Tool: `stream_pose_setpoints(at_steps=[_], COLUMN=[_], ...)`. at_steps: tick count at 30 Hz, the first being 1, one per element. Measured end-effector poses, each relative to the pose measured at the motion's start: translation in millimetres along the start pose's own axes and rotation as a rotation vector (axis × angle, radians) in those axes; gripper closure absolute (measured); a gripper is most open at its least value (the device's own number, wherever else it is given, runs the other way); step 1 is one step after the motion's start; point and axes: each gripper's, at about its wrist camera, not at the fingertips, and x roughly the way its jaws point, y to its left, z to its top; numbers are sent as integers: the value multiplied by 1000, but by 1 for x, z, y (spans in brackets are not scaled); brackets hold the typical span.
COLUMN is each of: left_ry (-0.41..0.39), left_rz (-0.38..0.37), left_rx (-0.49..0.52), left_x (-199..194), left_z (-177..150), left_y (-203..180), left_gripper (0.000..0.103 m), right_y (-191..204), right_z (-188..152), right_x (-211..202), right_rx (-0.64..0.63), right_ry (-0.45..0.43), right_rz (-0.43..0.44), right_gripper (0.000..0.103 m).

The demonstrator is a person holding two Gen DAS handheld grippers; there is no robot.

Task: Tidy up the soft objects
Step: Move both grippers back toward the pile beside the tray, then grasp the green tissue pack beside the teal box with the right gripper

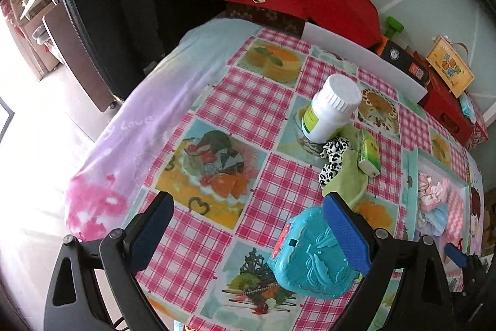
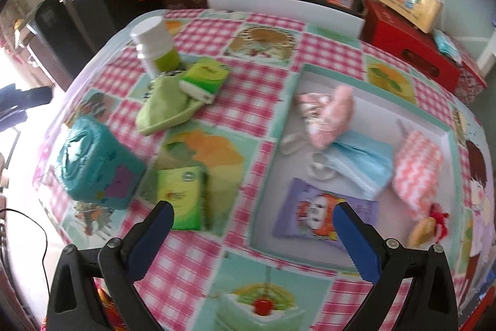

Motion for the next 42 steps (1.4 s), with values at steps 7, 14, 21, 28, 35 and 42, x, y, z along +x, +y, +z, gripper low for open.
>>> stream_pose_setpoints(at_steps=[7,14,21,28,35,42], left_ry=[32,36,52,71,89,155], left_rz=[-11,-38,-74,-89,-96,-149], left_rx=[42,55,66,87,109,113], left_x=[17,30,43,51,54,66], left_z=[3,9,14,18,24,35], left_y=[-9,-13,-18,-24,-32,-42], left_gripper=[6,6,6,6,6,6], right_y=[34,52,58,62,60,56], right_z=[1,-3,-5,-5,-3,0], right_x=[17,35,54,68,76,76], right_rx=[-73,-124,-130,-129,-110,-92], right_ry=[27,64,89,108,116,104], right_rz=[53,69,76,76,76,82], right_gripper=[0,6,11,19,29,39])
